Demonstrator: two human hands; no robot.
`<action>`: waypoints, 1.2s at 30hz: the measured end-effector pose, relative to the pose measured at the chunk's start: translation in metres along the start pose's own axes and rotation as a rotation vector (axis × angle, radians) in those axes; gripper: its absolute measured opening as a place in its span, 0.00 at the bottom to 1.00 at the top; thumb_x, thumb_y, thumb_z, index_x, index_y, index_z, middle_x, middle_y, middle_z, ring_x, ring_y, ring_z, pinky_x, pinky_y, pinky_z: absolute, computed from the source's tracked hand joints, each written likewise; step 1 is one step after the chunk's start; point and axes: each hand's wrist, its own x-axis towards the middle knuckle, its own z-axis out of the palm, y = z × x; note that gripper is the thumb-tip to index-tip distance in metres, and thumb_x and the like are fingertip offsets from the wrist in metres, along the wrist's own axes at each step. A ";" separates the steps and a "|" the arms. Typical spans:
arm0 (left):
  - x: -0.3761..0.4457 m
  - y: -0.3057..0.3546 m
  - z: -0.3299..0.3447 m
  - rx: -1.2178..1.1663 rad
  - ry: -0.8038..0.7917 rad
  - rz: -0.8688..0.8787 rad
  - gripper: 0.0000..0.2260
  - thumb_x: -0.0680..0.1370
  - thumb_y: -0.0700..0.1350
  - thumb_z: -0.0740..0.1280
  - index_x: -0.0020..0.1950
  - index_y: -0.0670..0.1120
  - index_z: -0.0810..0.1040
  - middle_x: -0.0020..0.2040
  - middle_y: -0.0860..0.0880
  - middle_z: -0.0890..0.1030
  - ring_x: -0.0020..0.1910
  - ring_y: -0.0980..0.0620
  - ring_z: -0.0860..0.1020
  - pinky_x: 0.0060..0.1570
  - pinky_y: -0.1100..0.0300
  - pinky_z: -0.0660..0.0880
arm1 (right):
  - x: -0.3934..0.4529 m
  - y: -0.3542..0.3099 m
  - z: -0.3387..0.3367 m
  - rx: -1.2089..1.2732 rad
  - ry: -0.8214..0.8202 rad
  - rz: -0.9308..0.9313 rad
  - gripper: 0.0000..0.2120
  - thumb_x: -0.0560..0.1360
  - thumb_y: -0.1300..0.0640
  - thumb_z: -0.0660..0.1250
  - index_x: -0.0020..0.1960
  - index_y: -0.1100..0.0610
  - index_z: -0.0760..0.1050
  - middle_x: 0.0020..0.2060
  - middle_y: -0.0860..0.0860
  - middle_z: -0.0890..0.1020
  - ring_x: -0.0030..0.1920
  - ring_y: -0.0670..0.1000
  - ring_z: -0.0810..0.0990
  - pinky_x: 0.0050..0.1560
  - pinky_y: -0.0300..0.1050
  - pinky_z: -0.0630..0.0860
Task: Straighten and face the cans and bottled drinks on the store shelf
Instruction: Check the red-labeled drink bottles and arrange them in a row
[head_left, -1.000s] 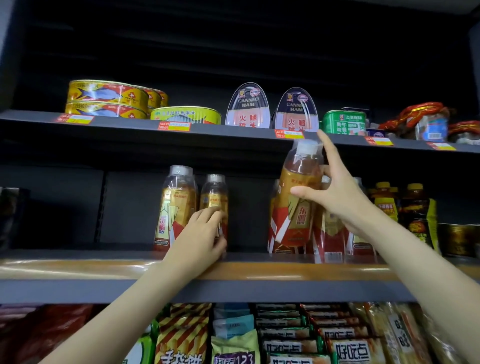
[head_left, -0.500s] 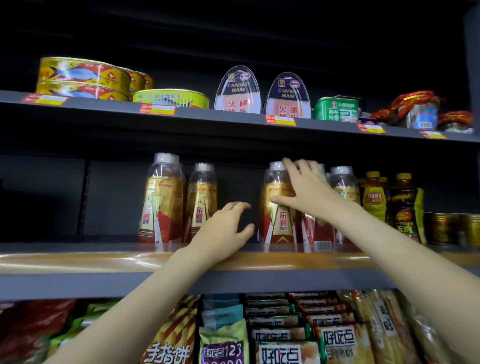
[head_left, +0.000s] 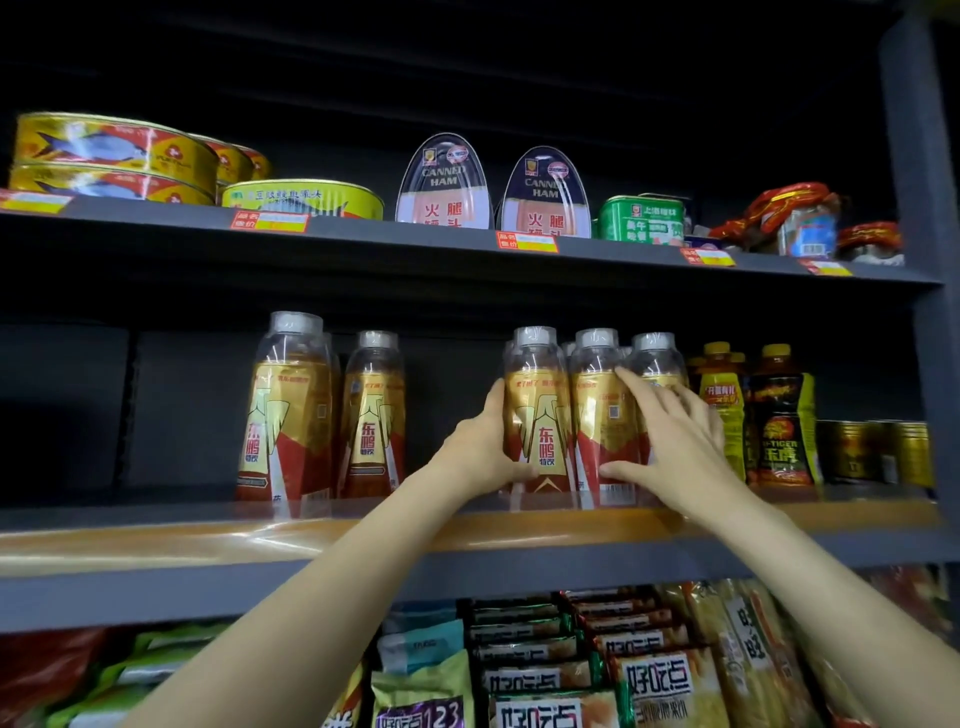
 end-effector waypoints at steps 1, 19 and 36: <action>0.003 -0.001 0.001 0.002 -0.001 -0.005 0.45 0.73 0.42 0.71 0.76 0.51 0.40 0.67 0.45 0.72 0.63 0.47 0.74 0.63 0.51 0.71 | 0.000 -0.001 -0.001 -0.015 0.002 0.004 0.50 0.68 0.42 0.73 0.77 0.43 0.41 0.75 0.49 0.57 0.75 0.55 0.48 0.74 0.61 0.47; -0.060 -0.078 -0.078 0.680 0.794 0.120 0.28 0.67 0.42 0.71 0.67 0.43 0.69 0.66 0.38 0.69 0.65 0.36 0.66 0.59 0.41 0.67 | 0.023 -0.137 0.021 0.504 -0.203 -0.365 0.41 0.72 0.52 0.72 0.76 0.47 0.50 0.73 0.53 0.58 0.71 0.54 0.63 0.66 0.43 0.61; -0.076 -0.109 -0.084 0.265 0.775 0.012 0.34 0.75 0.50 0.67 0.75 0.51 0.52 0.66 0.43 0.64 0.57 0.43 0.71 0.52 0.49 0.74 | 0.039 -0.161 0.040 0.760 -0.294 -0.083 0.56 0.63 0.56 0.80 0.77 0.46 0.44 0.71 0.53 0.67 0.70 0.56 0.66 0.66 0.51 0.65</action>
